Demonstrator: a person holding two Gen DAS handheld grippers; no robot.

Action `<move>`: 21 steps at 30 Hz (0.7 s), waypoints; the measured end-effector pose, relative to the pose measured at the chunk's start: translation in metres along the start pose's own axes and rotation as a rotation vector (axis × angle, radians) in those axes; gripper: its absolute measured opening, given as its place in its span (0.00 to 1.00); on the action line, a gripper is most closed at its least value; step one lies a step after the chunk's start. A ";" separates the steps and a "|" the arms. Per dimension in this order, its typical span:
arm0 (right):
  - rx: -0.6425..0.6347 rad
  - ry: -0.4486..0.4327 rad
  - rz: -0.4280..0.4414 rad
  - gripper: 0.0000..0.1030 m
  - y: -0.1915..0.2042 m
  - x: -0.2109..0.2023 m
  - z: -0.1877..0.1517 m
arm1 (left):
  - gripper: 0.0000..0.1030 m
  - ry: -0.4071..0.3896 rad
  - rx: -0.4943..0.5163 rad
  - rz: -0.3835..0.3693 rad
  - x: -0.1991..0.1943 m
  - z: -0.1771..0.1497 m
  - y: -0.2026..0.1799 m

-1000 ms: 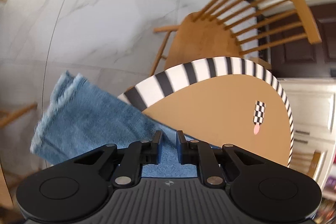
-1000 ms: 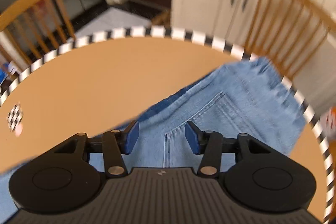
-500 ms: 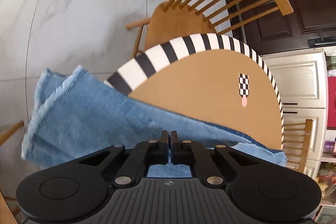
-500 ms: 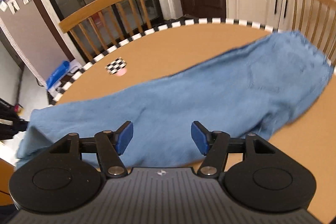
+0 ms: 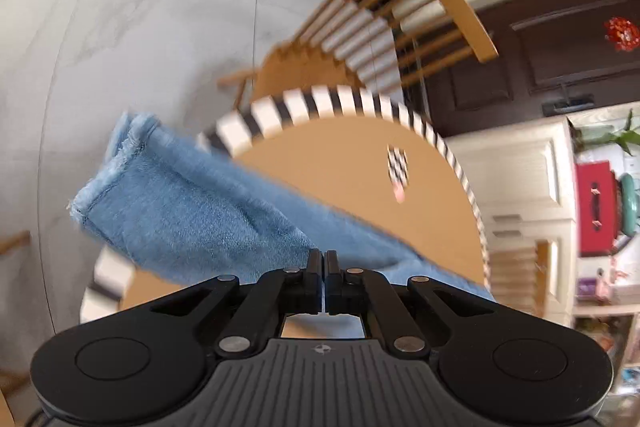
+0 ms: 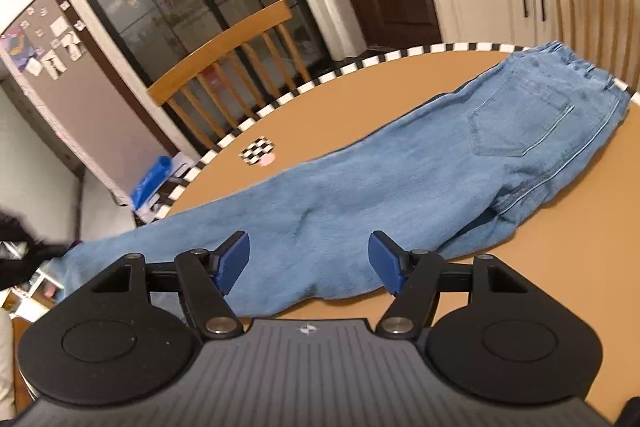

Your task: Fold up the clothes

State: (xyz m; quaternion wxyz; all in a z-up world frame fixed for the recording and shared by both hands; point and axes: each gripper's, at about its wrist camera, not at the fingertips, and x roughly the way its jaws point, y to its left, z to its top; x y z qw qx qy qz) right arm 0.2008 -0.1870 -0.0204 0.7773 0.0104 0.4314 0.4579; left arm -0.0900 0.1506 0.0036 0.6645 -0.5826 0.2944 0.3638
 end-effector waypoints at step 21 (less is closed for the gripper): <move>0.208 0.065 0.316 0.40 0.018 0.029 -0.055 | 0.75 -0.190 0.347 0.037 -0.005 0.007 0.016</move>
